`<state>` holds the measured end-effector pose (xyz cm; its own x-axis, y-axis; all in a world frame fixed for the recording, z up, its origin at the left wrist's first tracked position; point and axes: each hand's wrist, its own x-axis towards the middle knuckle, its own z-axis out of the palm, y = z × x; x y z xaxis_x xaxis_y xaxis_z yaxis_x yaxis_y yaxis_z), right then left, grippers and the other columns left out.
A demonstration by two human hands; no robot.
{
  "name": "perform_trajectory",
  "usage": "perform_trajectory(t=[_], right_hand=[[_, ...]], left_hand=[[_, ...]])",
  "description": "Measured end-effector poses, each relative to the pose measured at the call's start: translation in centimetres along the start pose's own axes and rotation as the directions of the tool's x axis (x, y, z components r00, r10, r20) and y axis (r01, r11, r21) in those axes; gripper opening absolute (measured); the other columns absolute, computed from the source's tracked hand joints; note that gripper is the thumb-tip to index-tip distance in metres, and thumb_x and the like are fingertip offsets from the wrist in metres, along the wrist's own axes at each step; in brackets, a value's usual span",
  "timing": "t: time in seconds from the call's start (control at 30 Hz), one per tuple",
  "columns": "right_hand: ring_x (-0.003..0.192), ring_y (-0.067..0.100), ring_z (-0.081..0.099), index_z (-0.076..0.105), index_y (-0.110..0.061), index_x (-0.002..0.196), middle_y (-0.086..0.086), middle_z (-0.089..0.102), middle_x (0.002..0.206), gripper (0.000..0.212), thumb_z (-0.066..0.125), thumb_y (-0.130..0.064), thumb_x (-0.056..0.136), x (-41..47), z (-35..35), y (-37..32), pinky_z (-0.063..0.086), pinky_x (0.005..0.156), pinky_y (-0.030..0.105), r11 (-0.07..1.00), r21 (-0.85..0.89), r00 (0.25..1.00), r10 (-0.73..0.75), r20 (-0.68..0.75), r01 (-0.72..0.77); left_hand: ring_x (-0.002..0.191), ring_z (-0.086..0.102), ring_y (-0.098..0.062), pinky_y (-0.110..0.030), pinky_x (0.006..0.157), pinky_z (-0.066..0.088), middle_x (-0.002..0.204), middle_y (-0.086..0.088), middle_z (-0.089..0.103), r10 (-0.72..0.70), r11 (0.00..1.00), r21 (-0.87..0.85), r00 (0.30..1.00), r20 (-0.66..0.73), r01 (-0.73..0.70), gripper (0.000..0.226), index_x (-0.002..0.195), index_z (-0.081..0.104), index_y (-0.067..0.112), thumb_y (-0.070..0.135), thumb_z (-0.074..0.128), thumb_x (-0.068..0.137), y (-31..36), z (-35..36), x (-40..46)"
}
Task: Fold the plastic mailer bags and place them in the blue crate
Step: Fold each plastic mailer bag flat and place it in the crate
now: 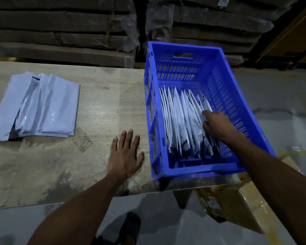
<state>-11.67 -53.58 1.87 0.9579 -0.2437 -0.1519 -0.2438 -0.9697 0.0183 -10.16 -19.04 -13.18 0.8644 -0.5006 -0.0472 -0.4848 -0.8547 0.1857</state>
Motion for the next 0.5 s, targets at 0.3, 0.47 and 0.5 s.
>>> perform_trajectory(t=[0.3,0.47,0.5], right_hand=[[0.079,0.041,0.062,0.056,-0.005,0.094,0.019,0.062,0.099,0.016,0.050,-0.019,0.097,-1.4,-2.7,-3.6,0.038,0.061,0.039,0.997,-0.022,0.938,-0.075,-0.339,0.072],[0.087,0.041,0.064,0.064,-0.003,0.105,0.016,0.066,0.108,0.018,0.058,-0.013,0.091,-0.4,-5.9,-11.0,0.048,0.063,0.043,0.939,-0.004,0.796,-0.293,-0.529,0.343],[0.090,0.040,0.065,0.065,-0.003,0.109,0.016,0.068,0.111,0.022,0.059,-0.013,0.091,-0.1,-6.4,-13.0,0.050,0.065,0.043,0.915,-0.004,0.762,-0.338,-0.552,0.403]], left_hand=[[0.159,0.009,-0.032,-0.056,0.126,0.012,0.172,-0.013,0.014,0.039,0.998,-0.042,0.999,-0.008,-0.040,0.071,0.162,0.032,0.016,0.054,0.026,0.102,-0.2,-0.5,-0.5],[0.156,0.019,-0.035,-0.052,0.122,0.027,0.170,-0.020,0.015,0.062,0.991,-0.117,0.997,-0.053,-0.068,0.061,0.151,0.044,0.009,0.045,0.039,0.101,-3.4,-1.2,-3.5],[0.157,0.018,-0.034,-0.052,0.122,0.029,0.170,-0.020,0.014,0.030,0.993,-0.112,0.998,-0.062,-0.037,0.062,0.151,0.044,0.009,0.045,0.038,0.101,-4.7,-1.4,-4.6]])
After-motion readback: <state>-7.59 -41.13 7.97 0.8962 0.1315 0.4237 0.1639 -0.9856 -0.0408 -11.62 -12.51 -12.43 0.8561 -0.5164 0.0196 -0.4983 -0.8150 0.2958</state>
